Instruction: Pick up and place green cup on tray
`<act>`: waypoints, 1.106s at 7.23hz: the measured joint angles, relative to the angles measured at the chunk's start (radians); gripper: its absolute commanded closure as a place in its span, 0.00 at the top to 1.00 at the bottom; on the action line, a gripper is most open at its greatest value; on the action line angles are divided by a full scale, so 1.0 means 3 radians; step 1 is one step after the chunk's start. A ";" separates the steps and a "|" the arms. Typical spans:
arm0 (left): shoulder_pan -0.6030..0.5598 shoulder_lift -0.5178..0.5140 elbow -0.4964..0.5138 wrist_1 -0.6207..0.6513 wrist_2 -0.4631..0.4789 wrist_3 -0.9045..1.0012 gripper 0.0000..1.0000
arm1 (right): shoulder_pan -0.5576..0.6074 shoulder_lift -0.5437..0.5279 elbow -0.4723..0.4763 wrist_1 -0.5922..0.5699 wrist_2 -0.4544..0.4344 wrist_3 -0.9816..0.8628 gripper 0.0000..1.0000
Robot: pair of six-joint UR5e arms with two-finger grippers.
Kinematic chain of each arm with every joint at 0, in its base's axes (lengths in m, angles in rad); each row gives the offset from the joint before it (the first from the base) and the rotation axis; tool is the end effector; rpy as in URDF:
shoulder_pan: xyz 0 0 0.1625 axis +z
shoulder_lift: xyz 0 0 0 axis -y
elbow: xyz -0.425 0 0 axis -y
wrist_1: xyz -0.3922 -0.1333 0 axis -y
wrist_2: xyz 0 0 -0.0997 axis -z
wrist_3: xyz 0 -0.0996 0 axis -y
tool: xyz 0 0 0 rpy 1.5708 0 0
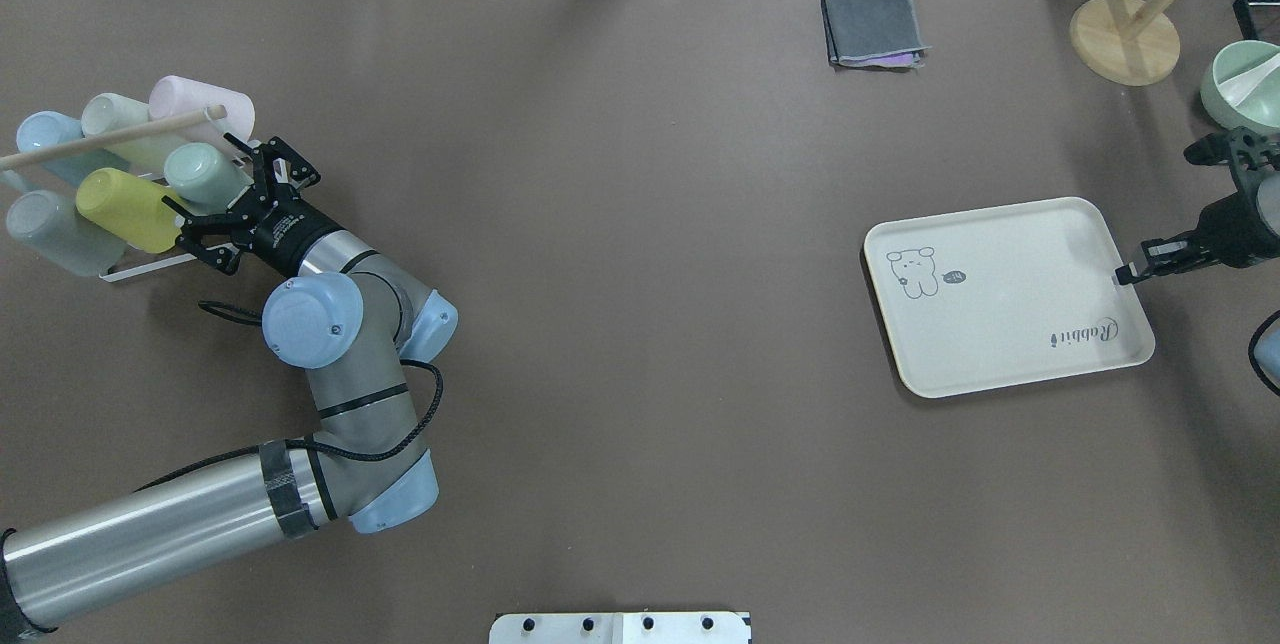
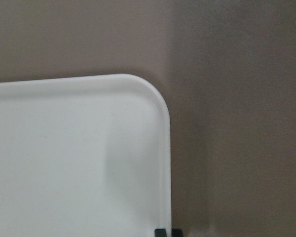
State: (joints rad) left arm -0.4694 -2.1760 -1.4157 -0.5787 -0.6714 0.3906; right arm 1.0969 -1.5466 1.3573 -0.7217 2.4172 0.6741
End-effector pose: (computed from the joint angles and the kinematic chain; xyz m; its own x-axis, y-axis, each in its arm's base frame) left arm 0.4827 -0.4817 0.4459 -0.3638 0.8295 0.4238 -0.6765 0.0775 -0.7324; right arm -0.1827 -0.4848 0.6522 0.5221 -0.1165 0.8449 0.0444 0.9930 0.1095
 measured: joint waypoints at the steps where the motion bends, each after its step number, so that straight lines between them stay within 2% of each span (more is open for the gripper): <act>1: -0.0002 0.0011 -0.0005 0.0010 0.0001 0.0000 0.93 | 0.0035 0.0013 0.0005 0.0013 0.0086 0.0123 0.00; 3: -0.0004 0.0029 -0.0009 0.0027 0.0001 -0.0003 0.91 | 0.0226 0.0111 0.0007 0.0023 0.0359 0.0347 0.00; 4: -0.0005 0.0035 -0.0010 0.0027 0.0001 -0.0003 0.80 | 0.0316 0.0191 0.0007 0.0017 0.0466 0.0478 0.00; 6: -0.0005 0.0037 -0.0014 0.0027 0.0002 -0.0003 0.45 | 0.0279 0.0528 -0.0029 -0.0081 0.0520 0.0822 0.00; 7: -0.0005 0.0034 -0.0021 0.0028 0.0003 -0.0002 0.31 | 0.0167 0.0743 -0.0037 -0.0272 0.0479 0.0904 0.00; 8: -0.0007 0.0031 -0.0048 0.0039 0.0005 0.0004 0.29 | 0.0018 0.0961 -0.0031 -0.0519 0.0369 0.0931 0.00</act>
State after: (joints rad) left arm -0.4714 -2.1667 -1.4301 -0.5668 -0.6700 0.3918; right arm 1.1023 -1.2582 1.3479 -0.8775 2.5280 0.9535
